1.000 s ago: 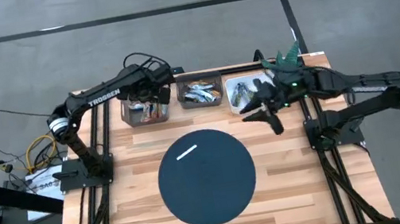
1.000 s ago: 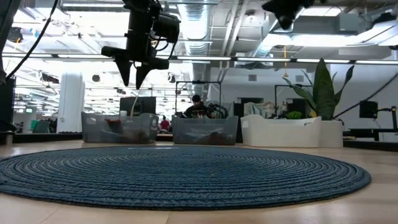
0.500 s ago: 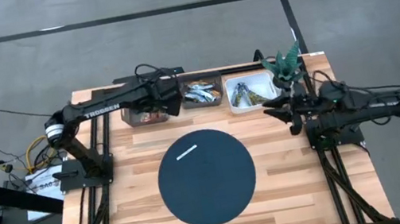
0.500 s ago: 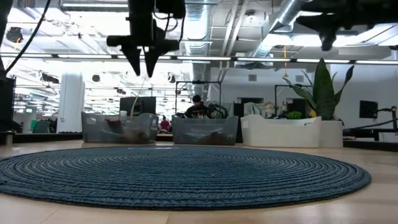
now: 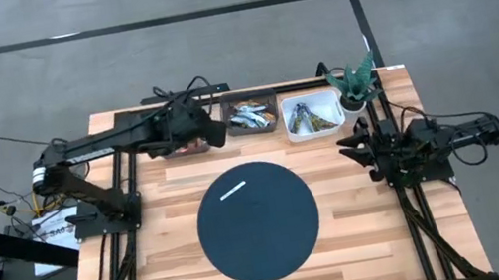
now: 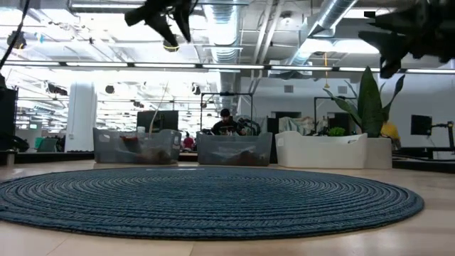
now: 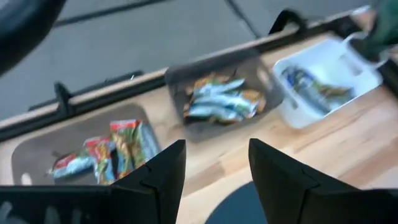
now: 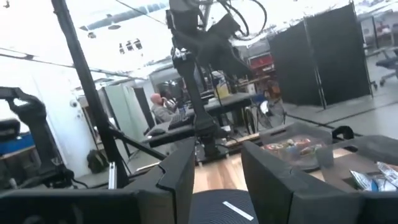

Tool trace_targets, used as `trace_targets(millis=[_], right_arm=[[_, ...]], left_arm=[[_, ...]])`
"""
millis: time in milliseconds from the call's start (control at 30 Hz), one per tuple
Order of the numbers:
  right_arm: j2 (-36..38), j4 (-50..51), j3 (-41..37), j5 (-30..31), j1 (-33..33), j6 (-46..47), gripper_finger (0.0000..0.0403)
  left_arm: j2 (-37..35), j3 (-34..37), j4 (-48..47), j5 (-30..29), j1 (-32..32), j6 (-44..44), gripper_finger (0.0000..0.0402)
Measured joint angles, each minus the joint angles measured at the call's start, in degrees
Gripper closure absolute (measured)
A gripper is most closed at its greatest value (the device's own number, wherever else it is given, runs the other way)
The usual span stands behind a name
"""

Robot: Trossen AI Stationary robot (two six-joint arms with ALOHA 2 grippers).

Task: Pick and place Granola Bars by type
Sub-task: Return to Home Position

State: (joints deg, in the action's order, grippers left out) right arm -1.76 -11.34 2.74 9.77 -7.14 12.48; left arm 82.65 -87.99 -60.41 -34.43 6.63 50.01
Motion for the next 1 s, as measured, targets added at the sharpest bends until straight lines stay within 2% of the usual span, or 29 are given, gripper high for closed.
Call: trace_targets(millis=[167, 300, 433, 533, 600, 767, 1000], right_arm=[[1.43, -0.69, -2.29, -0.07, -0.76, -3.50, 0.0278], [1.61, 2.56, -2.29, -0.18, -0.76, -6.39, 0.0278], [1.62, 8.97, -2.31, -0.32, -0.74, -7.13, 0.0278], [1.04, 9.42, -2.27, -2.15, -0.76, -8.39, 0.0278], [1.06, 9.46, -2.27, -2.49, -0.76, -8.36, 0.0278], [1.03, 9.60, -2.27, -2.94, -0.76, -8.03, 0.0278], [0.99, 9.52, -2.27, -2.70, -0.76, -8.01, 0.0278]], left_arm=[[-2.34, 0.00, 5.00, -0.89, -2.20, -3.49, 0.0232], [-3.26, 0.00, 8.47, -0.90, -3.43, -6.69, 0.0232], [-3.52, 0.00, 8.76, -0.69, -4.11, -7.44, 0.0232], [-3.49, -0.02, 8.36, -0.08, -4.39, -7.18, 0.0232], [-3.49, -0.02, 6.73, 1.66, -4.37, -6.24, 0.0232], [-3.96, -0.02, 5.72, 14.03, -5.44, 2.01, 0.0232], [-4.14, 1.56, 16.31, 12.84, -10.68, -11.00, 0.0232]])
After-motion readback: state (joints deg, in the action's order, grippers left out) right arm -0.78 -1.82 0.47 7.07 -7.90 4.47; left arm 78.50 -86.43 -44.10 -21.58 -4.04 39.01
